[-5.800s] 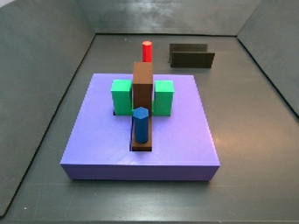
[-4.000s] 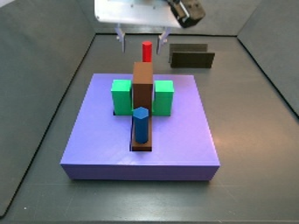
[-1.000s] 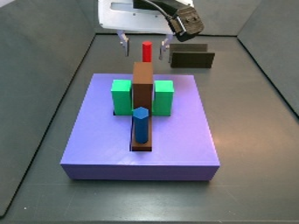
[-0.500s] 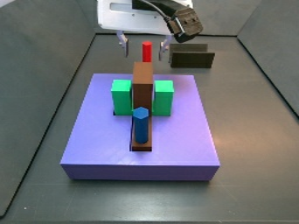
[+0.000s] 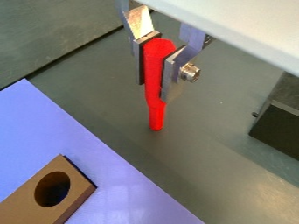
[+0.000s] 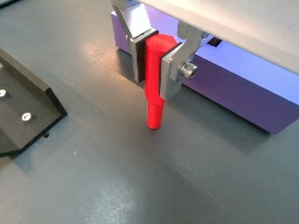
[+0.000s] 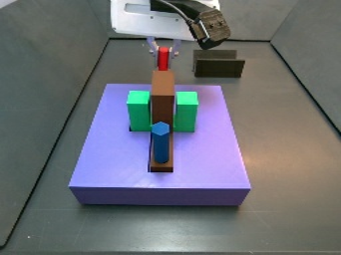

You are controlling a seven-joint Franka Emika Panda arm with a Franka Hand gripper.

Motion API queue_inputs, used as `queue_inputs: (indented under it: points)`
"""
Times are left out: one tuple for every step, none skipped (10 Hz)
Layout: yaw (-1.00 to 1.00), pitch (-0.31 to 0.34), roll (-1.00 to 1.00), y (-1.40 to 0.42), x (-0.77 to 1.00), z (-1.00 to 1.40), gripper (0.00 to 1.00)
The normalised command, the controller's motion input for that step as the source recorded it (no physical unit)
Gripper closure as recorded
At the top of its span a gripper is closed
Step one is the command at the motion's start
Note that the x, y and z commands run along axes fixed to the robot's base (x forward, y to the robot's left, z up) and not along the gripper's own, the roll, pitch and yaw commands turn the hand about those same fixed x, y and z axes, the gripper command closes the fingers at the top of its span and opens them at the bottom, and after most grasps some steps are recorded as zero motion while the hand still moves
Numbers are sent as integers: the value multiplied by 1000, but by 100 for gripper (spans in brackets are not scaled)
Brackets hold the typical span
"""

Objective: Pick up the red object. Move up. Move to above the board. Insert the red object.
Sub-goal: Pick up the red object.

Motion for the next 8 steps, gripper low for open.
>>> queue_inputs:
  points:
    - [0, 0, 0, 0, 0, 0, 100]
    - [0, 0, 0, 0, 0, 0, 100]
    - [0, 0, 0, 0, 0, 0, 100]
    - [0, 0, 0, 0, 0, 0, 100]
    - [0, 0, 0, 0, 0, 0, 100]
    - [0, 0, 0, 0, 0, 0, 100]
    - [0, 0, 0, 0, 0, 0, 100]
    - [0, 0, 0, 0, 0, 0, 100]
